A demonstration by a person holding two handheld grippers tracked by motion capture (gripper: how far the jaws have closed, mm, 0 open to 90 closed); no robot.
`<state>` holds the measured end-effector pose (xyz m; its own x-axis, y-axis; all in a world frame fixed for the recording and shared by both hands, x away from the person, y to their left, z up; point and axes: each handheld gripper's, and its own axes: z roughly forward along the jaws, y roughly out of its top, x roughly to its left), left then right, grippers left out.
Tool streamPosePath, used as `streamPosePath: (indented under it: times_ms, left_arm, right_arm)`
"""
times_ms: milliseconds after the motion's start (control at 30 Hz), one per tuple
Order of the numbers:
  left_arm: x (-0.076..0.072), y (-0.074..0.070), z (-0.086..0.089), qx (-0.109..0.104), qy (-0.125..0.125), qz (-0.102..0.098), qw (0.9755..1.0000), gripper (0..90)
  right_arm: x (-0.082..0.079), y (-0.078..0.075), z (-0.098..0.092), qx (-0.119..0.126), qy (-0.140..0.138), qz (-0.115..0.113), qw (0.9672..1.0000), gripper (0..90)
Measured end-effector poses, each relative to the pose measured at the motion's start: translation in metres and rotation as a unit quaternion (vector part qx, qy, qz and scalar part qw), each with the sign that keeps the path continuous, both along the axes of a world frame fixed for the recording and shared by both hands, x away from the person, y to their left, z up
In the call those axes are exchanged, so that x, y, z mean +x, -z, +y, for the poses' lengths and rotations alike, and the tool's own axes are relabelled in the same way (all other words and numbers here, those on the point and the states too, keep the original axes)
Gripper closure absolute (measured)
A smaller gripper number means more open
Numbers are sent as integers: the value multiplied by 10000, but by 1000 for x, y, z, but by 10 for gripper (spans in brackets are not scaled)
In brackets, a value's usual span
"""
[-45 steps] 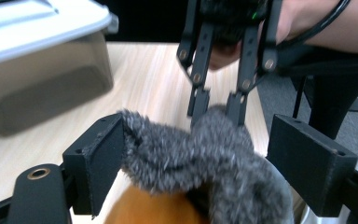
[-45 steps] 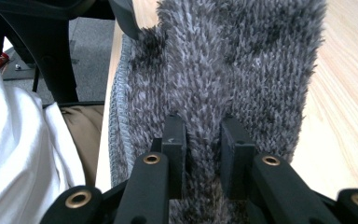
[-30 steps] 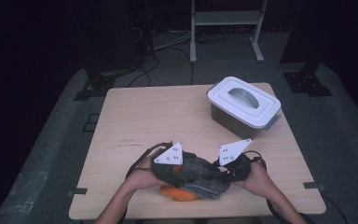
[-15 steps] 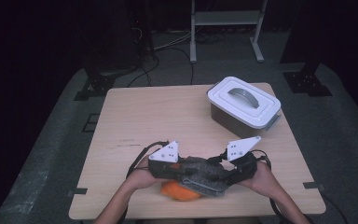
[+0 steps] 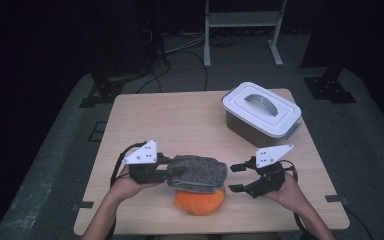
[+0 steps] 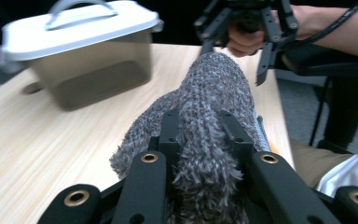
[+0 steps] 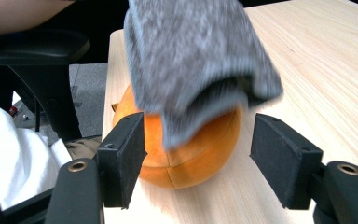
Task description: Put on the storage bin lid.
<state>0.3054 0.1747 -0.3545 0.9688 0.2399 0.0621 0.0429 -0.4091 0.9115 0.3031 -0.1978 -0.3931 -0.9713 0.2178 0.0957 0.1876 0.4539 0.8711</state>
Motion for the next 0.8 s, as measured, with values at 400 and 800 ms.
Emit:
streamPosePath:
  times_ms: [400,800]
  left_arm:
    - [-10,3,90,-235,-1063,-83,9940,736]
    - [-13,44,145,-182,-1795,-54,9836,729]
  right_arm:
    - [3,2,-6,6,126,19,9999,327]
    - [5,3,-8,-40,192,39,9998,319]
